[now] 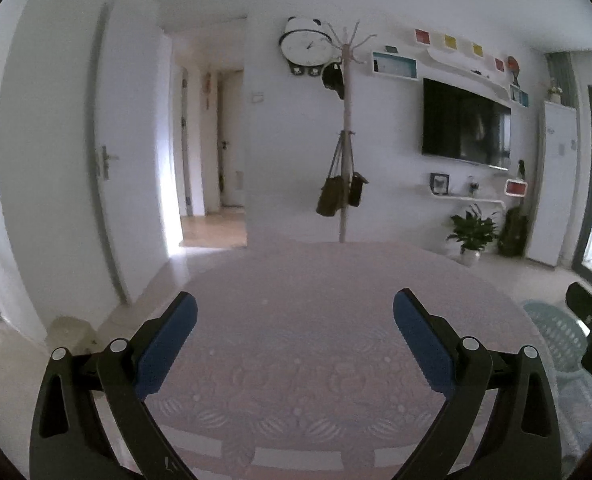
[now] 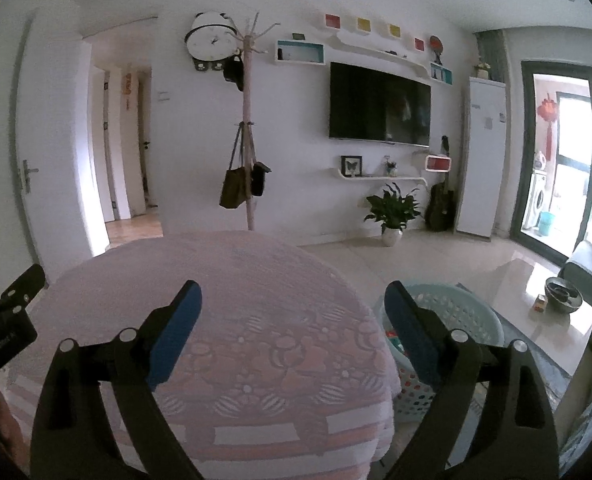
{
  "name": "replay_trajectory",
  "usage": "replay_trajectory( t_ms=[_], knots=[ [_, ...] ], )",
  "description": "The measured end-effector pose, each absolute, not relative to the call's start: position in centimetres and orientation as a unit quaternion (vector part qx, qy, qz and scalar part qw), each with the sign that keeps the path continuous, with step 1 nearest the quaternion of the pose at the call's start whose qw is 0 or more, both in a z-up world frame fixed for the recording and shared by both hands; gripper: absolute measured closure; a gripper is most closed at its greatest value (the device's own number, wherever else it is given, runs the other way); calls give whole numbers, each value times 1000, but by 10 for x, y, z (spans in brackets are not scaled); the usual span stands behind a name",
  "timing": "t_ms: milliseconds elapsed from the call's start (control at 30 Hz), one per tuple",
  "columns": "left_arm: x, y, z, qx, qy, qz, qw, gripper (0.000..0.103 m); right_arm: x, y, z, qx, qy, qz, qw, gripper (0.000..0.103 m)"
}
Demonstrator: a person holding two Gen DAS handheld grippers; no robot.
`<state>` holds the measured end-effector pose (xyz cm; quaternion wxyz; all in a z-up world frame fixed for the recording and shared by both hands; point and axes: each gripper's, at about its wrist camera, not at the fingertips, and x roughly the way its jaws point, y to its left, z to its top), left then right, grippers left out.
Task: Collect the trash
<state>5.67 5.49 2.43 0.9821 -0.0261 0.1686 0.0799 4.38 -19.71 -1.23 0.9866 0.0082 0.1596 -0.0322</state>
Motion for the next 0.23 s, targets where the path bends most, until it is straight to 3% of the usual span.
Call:
replay_trajectory(
  t_ms=[233],
  knots=[
    [64,72,22,-34,179,82,980,7,49,-180,-9,-3,165,-20,986,12]
  ],
)
